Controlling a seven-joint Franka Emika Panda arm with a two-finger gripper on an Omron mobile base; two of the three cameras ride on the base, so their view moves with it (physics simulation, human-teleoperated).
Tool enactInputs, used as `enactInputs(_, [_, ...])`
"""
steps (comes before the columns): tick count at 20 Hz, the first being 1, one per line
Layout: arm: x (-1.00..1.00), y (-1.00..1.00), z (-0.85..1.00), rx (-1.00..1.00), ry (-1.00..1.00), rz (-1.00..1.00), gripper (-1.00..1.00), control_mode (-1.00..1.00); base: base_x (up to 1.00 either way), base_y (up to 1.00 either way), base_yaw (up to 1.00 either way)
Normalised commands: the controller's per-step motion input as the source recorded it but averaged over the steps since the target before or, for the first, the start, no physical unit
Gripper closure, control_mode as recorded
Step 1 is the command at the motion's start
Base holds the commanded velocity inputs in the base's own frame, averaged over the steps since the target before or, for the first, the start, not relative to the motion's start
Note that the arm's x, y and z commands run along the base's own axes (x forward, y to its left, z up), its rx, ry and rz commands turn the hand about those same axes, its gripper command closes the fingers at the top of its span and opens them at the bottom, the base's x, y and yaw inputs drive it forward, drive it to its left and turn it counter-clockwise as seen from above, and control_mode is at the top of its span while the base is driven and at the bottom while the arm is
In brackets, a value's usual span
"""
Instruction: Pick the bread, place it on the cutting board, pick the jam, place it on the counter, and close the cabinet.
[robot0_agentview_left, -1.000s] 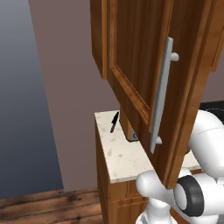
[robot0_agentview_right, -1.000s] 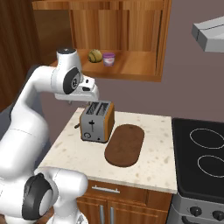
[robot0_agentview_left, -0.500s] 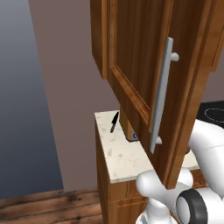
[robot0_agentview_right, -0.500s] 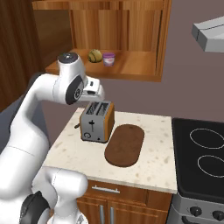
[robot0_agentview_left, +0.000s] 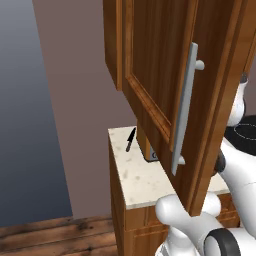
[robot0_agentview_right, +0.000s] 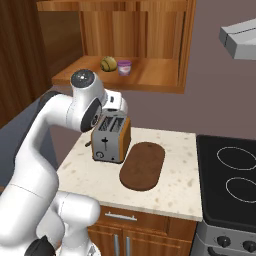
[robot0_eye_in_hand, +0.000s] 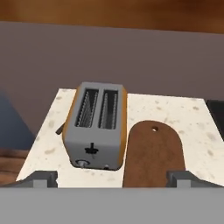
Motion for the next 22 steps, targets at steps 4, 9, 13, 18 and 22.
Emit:
enactInputs(4, [0.0,-0.23,0.23,0.0,-0.16,0.0,-1.0,-1.0,0.0,0.0,0.0])
enactInputs(9, [0.0,-0.22,0.38,0.0,-0.09,0.0,-1.0,-1.0,0.0,0.0,0.0])
enactInputs(13, [0.0,-0.18,0.49,0.01,-0.04,0.0,-1.0,-1.0,0.0,0.0,0.0])
enactInputs(18, [0.0,-0.14,0.52,0.03,0.0,0.0,-1.0,-1.0,0.0,0.0,0.0])
enactInputs(22, [0.03,-0.05,0.49,0.04,0.0,0.0,-1.0,-1.0,0.0,0.0,0.0])
